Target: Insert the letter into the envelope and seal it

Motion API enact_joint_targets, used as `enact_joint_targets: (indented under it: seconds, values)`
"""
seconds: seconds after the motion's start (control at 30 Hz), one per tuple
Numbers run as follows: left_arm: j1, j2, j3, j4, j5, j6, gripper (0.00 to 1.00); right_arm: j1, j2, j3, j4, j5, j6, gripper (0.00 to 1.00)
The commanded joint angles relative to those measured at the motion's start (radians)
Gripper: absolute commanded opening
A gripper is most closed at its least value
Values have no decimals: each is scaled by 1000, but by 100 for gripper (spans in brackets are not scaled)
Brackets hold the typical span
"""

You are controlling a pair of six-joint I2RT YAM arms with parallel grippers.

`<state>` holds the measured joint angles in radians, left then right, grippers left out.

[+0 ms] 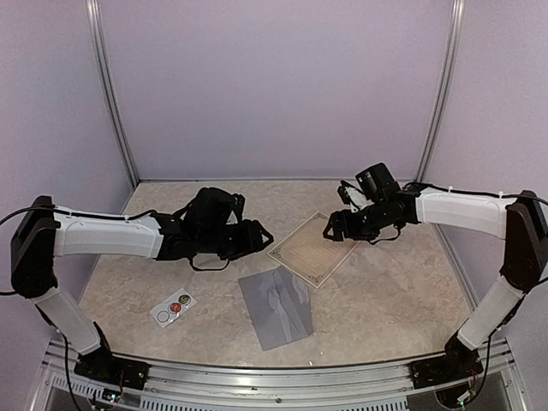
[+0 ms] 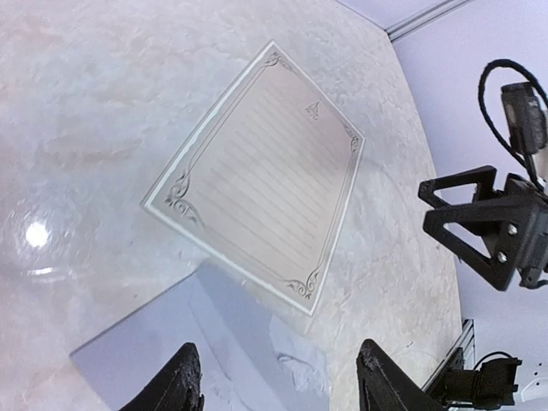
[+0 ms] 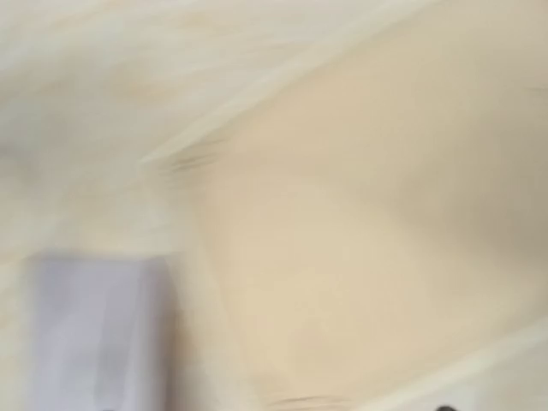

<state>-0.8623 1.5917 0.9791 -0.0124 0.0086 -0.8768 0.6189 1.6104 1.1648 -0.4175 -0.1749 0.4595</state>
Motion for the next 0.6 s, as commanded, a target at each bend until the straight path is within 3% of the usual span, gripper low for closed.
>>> enact_joint_targets:
  seconds: [0.0, 0.27, 0.57]
  values:
    - [10, 150, 164, -11, 12, 131, 57, -145, 32, -38, 25, -21, -84, 75]
    - [34, 407, 377, 45, 101, 189, 52, -359, 128, -32, 130, -140, -115, 70]
    - [51, 570, 477, 86, 155, 207, 49, -466, 271, 28, 175, -243, -131, 63]
